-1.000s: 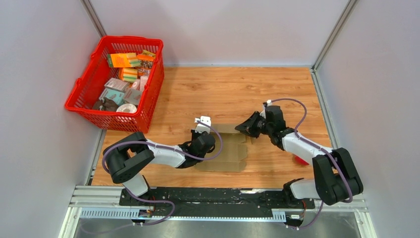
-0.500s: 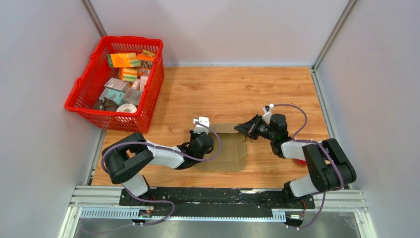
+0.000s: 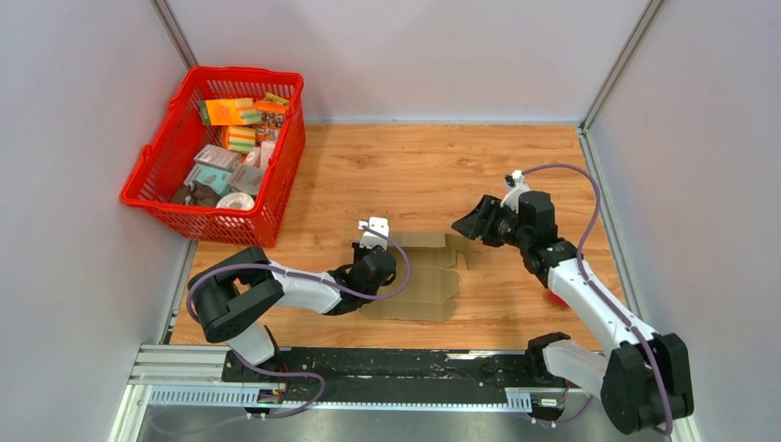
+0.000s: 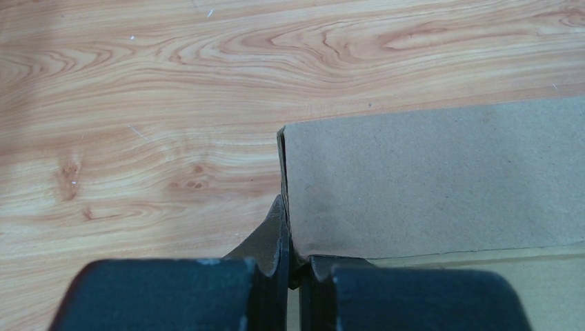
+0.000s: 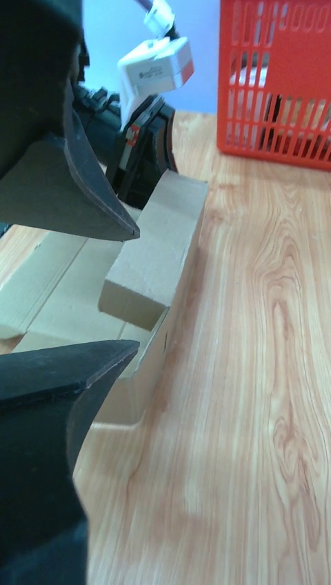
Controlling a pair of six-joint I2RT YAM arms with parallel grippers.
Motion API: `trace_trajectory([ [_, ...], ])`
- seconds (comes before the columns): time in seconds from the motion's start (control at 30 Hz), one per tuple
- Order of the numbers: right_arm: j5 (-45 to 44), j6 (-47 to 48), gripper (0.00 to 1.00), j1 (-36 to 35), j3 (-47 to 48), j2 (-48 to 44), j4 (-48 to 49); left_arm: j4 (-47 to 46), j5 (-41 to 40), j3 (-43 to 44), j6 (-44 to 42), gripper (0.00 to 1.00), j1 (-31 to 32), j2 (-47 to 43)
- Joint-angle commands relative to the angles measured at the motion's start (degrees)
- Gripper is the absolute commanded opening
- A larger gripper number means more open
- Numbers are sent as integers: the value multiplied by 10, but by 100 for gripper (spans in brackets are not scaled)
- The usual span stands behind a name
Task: Fold the paper box
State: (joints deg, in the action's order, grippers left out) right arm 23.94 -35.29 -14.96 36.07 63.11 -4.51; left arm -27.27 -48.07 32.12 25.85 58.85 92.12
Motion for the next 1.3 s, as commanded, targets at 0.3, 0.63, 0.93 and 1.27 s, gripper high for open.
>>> trace_trajectory([
  [0.3,-163,100,19,-97,5,5,-122,16,4,15,14,0,1,-11],
  [0.63,-283,112,10,-132,13,91,-113,9,8,13,10,0,1,-8],
  [0.93,-333,95,4,-186,11,140,-42,-8,12,7,4,0,1,-9],
  [1.27,-291,72,4,-204,-5,115,21,-24,14,-4,3,0,1,-13],
])
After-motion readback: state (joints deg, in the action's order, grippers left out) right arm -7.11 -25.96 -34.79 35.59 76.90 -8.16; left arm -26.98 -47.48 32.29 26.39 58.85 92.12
